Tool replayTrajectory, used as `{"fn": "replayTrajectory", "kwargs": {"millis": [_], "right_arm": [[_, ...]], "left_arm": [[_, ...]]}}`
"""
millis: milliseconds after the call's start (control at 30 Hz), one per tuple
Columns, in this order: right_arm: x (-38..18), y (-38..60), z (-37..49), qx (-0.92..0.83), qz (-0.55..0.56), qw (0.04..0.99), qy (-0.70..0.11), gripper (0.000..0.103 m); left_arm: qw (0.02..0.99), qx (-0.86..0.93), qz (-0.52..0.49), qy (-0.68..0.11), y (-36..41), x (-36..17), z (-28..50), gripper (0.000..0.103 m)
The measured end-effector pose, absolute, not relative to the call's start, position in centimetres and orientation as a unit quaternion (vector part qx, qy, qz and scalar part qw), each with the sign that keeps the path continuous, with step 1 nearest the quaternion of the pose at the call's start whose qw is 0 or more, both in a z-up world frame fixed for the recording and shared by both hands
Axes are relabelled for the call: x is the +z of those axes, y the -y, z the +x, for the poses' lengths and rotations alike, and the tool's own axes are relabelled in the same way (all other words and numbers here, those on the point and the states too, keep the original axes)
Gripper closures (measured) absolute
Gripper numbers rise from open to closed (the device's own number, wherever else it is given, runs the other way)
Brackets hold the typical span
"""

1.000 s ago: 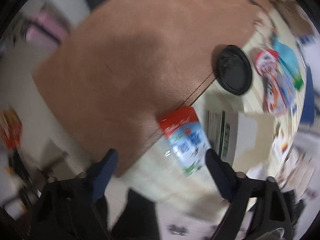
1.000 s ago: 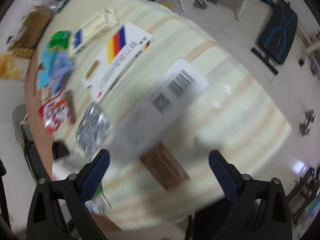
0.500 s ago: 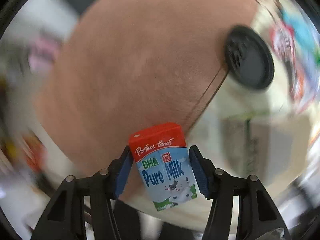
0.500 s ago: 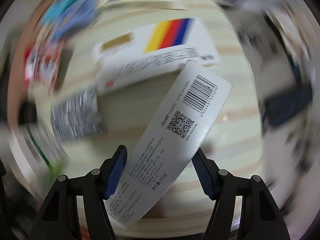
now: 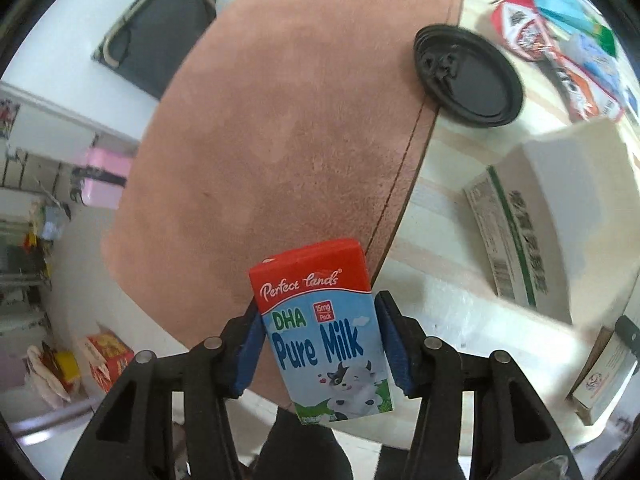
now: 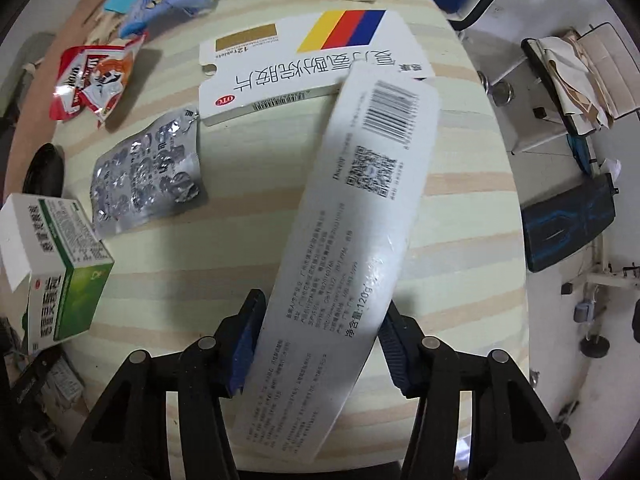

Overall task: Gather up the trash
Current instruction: 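Carry both items to the trash bin and open both tools to drop them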

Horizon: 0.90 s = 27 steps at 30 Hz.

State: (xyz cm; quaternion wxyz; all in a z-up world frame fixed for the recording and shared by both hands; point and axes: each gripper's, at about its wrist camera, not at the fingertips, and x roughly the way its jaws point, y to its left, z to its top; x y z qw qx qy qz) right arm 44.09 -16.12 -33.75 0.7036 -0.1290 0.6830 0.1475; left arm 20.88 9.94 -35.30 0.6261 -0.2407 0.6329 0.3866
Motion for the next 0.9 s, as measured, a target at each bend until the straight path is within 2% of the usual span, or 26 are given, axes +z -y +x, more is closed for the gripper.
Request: {"fn": "replayTrajectory", "kwargs": {"millis": [133, 400, 567, 767, 900], "right_arm": [[-32.5, 17.2, 41.4, 0.160, -0.117, 0.721, -0.664, 0.050], [-24.0, 19.2, 32.2, 0.191, -0.078, 0.775, -0.597, 0.051], [-21.0, 21.2, 23.7, 0.190, -0.037, 0.790, -0.582, 0.052], [-21.6, 23.4, 12.9, 0.201, 0.000, 0.763, -0.614, 0.052], [-26.6, 24.5, 7.5, 0.204, -0.007, 0.726, -0.657, 0.052]], "left_arm": [[0.663, 0.374, -0.216, -0.612, -8.2, -33.2, 20.1, 0.053], [0.758, 0.292, -0.166, -0.559, -5.1, -27.6, 16.6, 0.053], [0.793, 0.227, -0.132, -0.550, -3.5, -25.4, 11.0, 0.053], [0.778, 0.165, -0.151, -0.587, -1.3, -27.6, 6.2, 0.053], [0.743, 0.137, -0.191, -0.626, -0.3, -32.7, 4.2, 0.053]]}}
